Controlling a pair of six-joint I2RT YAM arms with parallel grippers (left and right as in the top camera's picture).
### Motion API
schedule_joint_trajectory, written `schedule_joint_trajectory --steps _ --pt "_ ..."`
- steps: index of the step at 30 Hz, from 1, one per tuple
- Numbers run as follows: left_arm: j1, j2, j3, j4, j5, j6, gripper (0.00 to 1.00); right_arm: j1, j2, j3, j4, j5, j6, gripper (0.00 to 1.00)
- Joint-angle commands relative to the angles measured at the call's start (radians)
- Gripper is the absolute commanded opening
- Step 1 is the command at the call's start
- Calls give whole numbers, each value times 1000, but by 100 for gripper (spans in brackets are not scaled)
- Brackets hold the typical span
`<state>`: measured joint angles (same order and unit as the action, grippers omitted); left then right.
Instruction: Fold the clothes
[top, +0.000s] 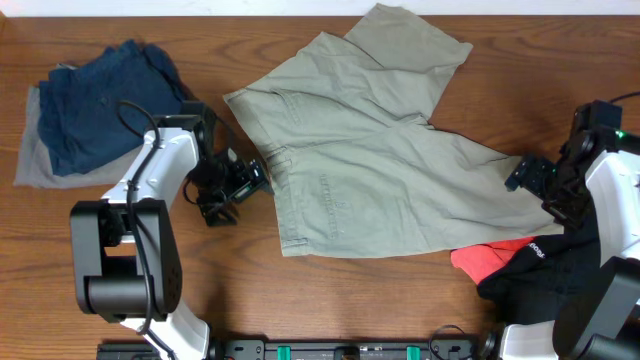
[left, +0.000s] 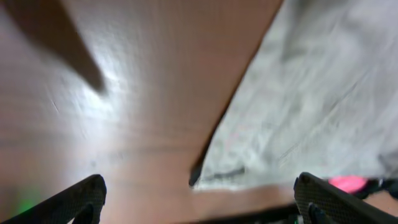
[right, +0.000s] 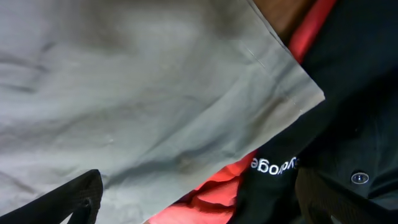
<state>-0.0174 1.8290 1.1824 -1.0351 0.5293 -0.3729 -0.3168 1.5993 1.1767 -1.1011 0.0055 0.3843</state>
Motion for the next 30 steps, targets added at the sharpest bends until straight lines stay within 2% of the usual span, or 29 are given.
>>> schedule_joint_trajectory --steps 1,9,13,17,23,26,30 --pt "-33 -10 -24 -32 44 13 98 -11 -10 -8 8 27 34 98" --pt "-138 -20 -93 -29 35 -176 98 -11 -10 -8 10 28 34 98" --pt "-177 -84 -135 -10 -43 -283 98 -11 -10 -8 9 28 34 99" --pt "-223 -237 -205 20 -177 -447 98 -12 -10 -8 10 28 34 99" --pt "-304 -454 -393 214 -243 -779 98 -12 -10 -8 13 28 34 99" --pt "-346 -487 -477 348 -244 -858 98 -12 -10 -8 12 28 34 99" --pt "-390 -472 -531 424 -244 -932 97 -12 -10 -8 10 28 34 99"
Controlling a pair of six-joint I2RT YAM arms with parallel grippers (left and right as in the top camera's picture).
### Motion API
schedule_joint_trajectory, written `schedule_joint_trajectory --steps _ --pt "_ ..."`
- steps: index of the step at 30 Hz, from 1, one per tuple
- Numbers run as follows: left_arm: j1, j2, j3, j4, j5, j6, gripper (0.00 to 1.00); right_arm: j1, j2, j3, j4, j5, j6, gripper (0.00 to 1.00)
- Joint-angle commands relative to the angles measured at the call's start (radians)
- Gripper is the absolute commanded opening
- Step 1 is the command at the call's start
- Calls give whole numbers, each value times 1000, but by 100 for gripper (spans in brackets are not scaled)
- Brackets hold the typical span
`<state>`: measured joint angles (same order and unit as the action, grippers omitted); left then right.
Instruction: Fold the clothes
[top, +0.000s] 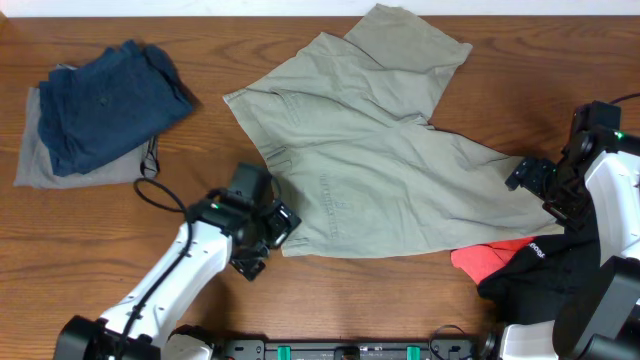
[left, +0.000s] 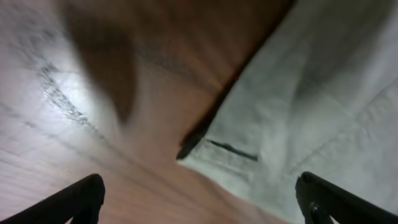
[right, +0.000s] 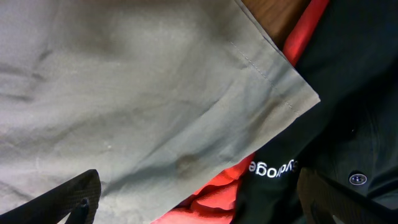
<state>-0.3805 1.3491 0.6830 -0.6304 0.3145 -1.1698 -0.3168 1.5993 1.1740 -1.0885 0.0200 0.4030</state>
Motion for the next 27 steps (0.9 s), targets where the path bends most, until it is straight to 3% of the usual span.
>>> schedule_joint_trajectory --steps 1,6,14,18,21,27 --pt "-38 13 -38 29 -32 -149 96 -12 -10 -5 -3 13 15 99" --pt "-85 40 -51 97 -87 -179 89 -12 -10 -5 -3 13 15 99" --pt "-134 146 -52 172 -81 -228 61 -12 -10 -5 -4 9 15 99" --pt "-137 168 -52 172 -42 -232 53 -12 -10 -5 -3 10 15 99" --pt "-130 165 -52 171 -43 -230 39 -12 -10 -5 -3 10 15 99" --pt "9 150 -49 165 -91 -32 14 -11 -10 -5 -3 -15 -23 99"
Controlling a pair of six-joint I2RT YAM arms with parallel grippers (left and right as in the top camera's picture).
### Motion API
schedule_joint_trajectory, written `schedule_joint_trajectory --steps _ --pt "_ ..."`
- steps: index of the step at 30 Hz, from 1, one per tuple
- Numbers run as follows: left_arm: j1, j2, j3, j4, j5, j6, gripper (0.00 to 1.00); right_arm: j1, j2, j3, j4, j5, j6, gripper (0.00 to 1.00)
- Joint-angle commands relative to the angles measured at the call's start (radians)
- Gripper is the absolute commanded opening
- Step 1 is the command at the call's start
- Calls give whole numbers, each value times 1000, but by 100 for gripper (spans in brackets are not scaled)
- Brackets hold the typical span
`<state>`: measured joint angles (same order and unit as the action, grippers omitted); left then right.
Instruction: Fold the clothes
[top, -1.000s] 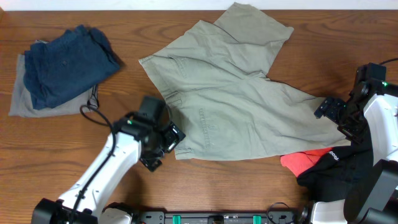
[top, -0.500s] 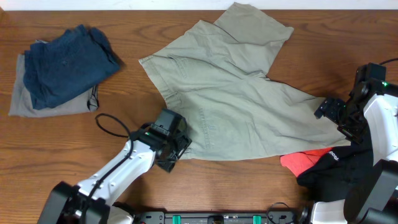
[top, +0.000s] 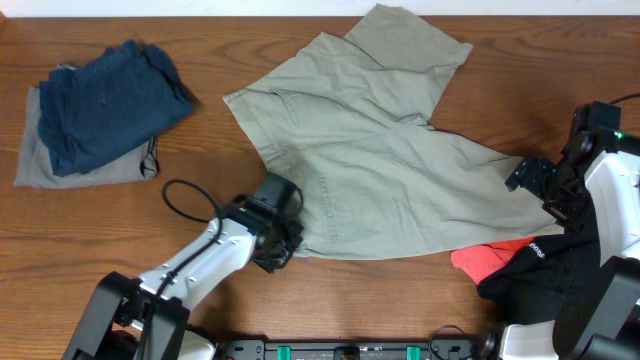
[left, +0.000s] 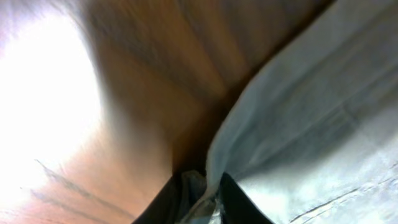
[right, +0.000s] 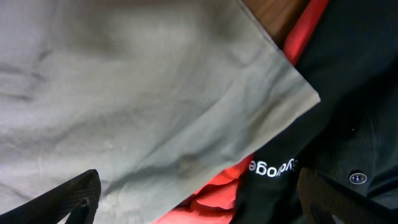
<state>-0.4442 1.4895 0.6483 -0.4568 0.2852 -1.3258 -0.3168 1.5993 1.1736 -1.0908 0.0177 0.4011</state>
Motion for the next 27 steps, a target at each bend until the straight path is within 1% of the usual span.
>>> schedule_joint_trajectory --steps 1,4,8,12,15,18,20,21,24,27 --pt "115 1 -12 -9 -77 167 11 -10 -10 -5 -1 -50 -63 99" --pt "249 -32 -8 -10 -96 271 6 4 -10 -5 -35 -154 -127 99" --pt "394 -69 -8 -58 -92 320 6 56 -10 -12 -87 -187 -117 99" --pt "436 -72 -8 -114 -111 384 6 128 -10 -51 -80 -338 -129 99" --pt "452 -72 -8 -138 -159 383 6 203 -10 -107 -51 -414 -130 99" --pt "476 -72 -8 -164 -161 383 6 272 -10 -159 -5 -409 -108 97" --pt "500 -72 -8 -198 -168 383 6 302 -10 -193 19 -382 -42 89" --pt "518 -72 -9 -217 -175 383 6 317 -10 -214 38 -385 -28 88" --pt "571 -72 -9 -244 -177 388 6 347 -10 -248 60 -389 -48 85" --pt "594 -72 -9 -253 -178 432 7 373 -10 -268 61 -389 -45 81"
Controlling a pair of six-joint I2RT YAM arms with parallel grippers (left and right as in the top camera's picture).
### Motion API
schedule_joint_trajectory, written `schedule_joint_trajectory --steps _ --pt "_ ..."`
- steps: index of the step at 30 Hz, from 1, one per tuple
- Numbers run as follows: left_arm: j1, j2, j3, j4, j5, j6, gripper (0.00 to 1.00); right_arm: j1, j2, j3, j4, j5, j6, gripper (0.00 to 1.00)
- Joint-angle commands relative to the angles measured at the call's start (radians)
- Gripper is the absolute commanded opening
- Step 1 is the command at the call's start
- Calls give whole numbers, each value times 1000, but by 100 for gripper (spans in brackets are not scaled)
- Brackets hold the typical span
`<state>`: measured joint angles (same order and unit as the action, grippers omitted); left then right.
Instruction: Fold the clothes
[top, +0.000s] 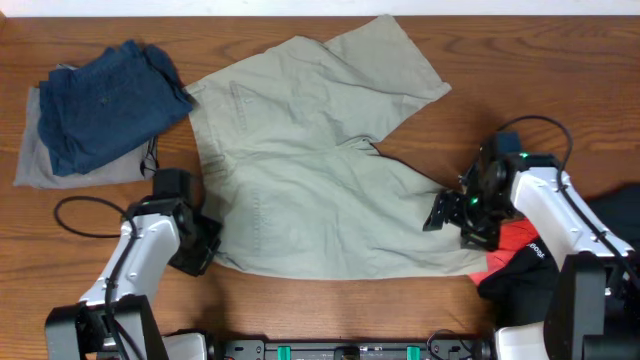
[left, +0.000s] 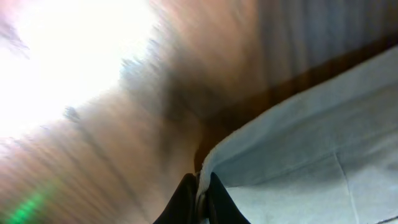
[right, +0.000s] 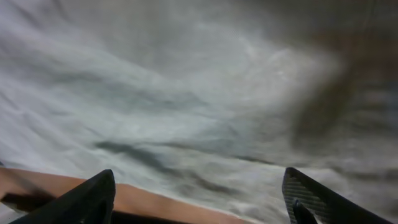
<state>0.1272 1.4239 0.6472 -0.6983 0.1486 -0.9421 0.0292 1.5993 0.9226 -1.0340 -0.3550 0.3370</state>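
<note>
Pale olive shorts (top: 310, 170) lie spread across the middle of the table. My left gripper (top: 205, 245) is at their near-left corner, shut on the cloth edge (left: 200, 186). My right gripper (top: 445, 215) stands open over the shorts' right leg near its hem, the grey cloth (right: 186, 106) filling its view with nothing between the fingers. A folded blue garment (top: 105, 100) on a grey one (top: 40, 165) lies at the far left.
A red garment (top: 505, 245) and a black one (top: 530, 265) are heaped at the near right, partly under the right arm. The table's far edge (top: 200, 12) runs close behind the shorts. A black cable (top: 85, 205) loops beside the left arm.
The left gripper, shut on the shorts' corner, has moved to the left, and the whole shorts have shifted left with it. The right gripper has moved left over the shorts' right leg.
The left gripper was open beside the shorts' left edge, then open at their near-left corner, then shut on that corner. The right gripper stayed open by the right leg's hem. Now the shorts lie further left and the right gripper is over them.
</note>
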Motion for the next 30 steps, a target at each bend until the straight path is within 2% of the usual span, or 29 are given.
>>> schedule_joint_trajectory --steps 1,11,18,22,26,30 --pt "23 -6 -8 -16 -41 52 6 38 -10 -27 15 -13 28 80" --pt "18 -6 -8 16 -31 51 6 84 -10 -175 409 72 182 75" --pt "18 -6 -8 157 -26 51 6 84 -10 -180 681 143 186 72" --pt "18 -6 -8 217 -23 51 6 80 -10 -179 781 167 181 72" --pt "18 -6 -8 237 4 51 6 80 -12 -150 767 90 135 72" --pt "18 -6 -8 225 5 71 6 82 -50 -84 519 -46 143 81"
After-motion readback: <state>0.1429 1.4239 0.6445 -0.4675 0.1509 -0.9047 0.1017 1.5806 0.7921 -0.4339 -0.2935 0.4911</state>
